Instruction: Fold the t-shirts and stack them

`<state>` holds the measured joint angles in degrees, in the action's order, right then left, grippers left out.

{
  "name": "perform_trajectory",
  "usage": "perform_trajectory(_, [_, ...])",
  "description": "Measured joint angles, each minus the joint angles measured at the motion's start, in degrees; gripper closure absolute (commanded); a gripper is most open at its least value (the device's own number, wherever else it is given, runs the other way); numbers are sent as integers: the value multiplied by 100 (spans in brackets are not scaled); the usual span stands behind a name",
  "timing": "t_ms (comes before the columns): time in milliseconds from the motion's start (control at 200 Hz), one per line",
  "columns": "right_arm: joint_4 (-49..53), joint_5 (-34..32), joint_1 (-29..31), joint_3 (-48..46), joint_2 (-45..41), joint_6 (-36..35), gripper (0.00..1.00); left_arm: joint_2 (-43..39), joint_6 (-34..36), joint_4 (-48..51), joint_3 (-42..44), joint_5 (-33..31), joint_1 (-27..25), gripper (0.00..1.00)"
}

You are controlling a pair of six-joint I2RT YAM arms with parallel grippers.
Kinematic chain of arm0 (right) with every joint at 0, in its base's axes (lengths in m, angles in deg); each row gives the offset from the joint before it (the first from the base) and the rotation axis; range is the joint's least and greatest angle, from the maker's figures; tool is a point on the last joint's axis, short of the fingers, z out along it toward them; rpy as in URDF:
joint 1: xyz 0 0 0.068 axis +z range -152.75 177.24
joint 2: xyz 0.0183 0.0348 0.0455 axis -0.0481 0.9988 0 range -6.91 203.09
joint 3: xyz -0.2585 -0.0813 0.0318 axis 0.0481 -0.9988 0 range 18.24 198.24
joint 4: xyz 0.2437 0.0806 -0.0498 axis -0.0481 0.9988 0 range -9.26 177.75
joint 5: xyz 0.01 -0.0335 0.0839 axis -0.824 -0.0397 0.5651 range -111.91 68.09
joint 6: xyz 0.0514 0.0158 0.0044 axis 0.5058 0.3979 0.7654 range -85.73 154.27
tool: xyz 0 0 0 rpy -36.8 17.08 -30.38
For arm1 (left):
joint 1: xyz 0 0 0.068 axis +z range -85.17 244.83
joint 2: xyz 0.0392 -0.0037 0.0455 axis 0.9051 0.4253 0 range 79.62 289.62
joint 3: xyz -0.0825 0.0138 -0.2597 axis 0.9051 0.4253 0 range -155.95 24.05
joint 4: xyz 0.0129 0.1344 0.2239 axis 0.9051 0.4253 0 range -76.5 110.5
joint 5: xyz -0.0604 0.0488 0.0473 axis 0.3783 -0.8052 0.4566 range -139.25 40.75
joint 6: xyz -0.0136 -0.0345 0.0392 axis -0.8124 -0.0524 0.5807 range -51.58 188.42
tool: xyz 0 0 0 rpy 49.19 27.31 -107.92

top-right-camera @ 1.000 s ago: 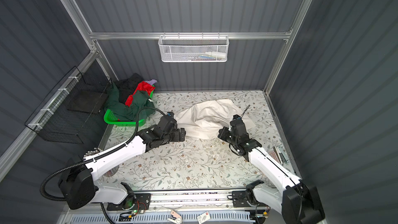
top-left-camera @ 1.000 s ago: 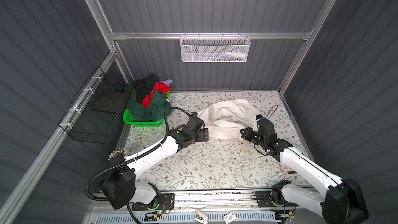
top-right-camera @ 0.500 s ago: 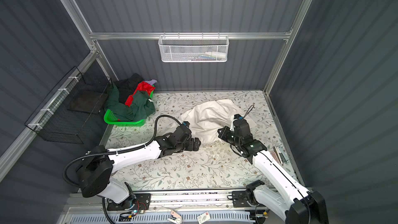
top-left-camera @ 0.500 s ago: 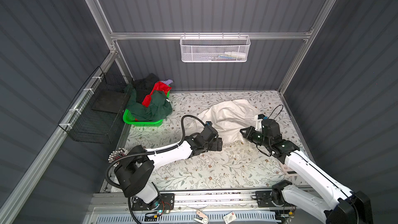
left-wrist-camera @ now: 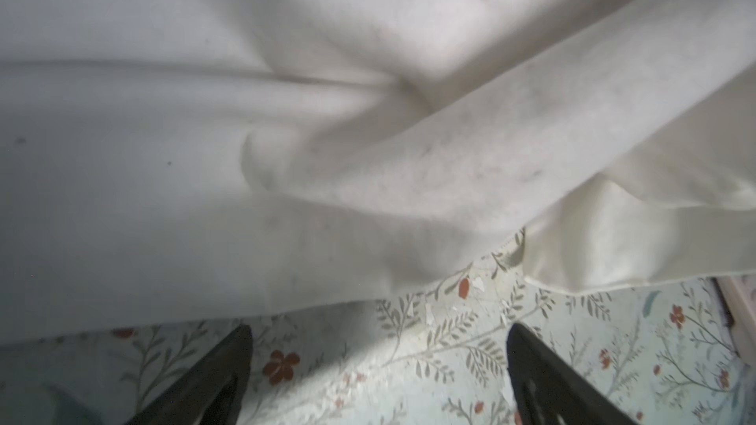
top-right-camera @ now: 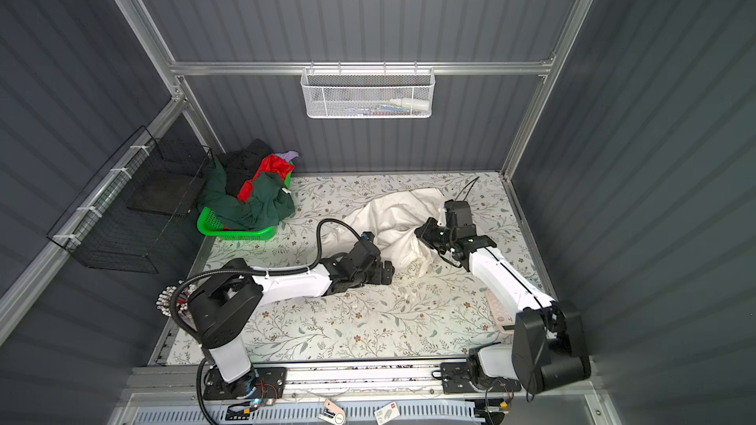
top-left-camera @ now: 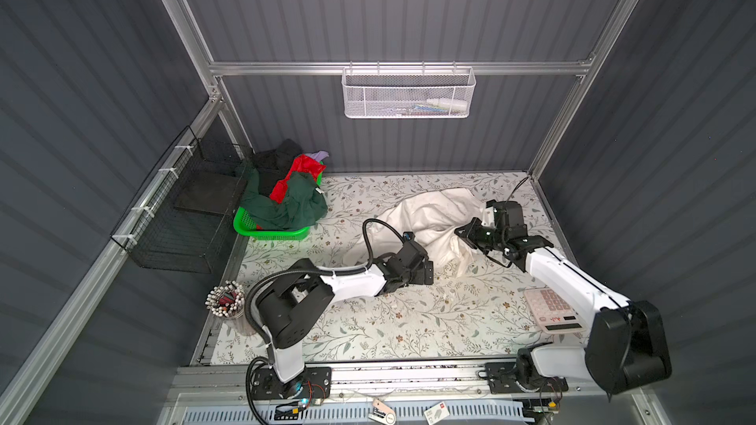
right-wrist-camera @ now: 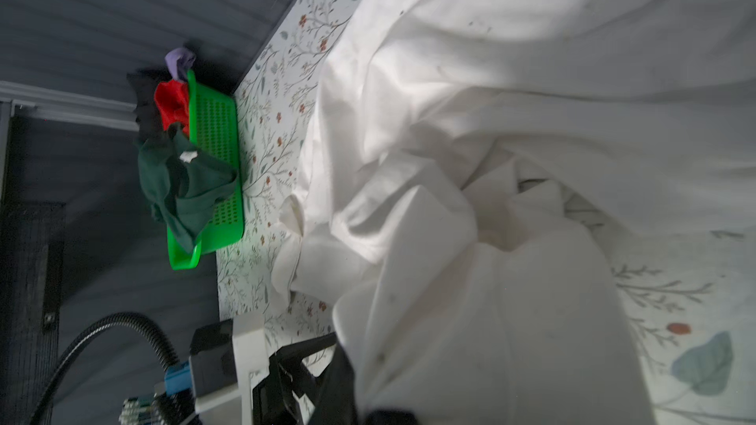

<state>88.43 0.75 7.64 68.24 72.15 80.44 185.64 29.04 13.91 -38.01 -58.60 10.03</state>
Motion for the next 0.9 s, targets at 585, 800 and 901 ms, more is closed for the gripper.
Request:
perform_trajectory(585, [-612, 922, -785, -98, 831, 96, 99, 1298, 428, 313, -1499, 109, 343, 53])
perform_trajectory(800, [-308, 638, -723, -192, 654, -221, 93, 1283, 457, 520, -1491, 7, 424, 100])
perform_trajectory(901, [37, 345, -603, -197, 337, -555, 85, 992, 490, 649, -1285, -94, 472, 100])
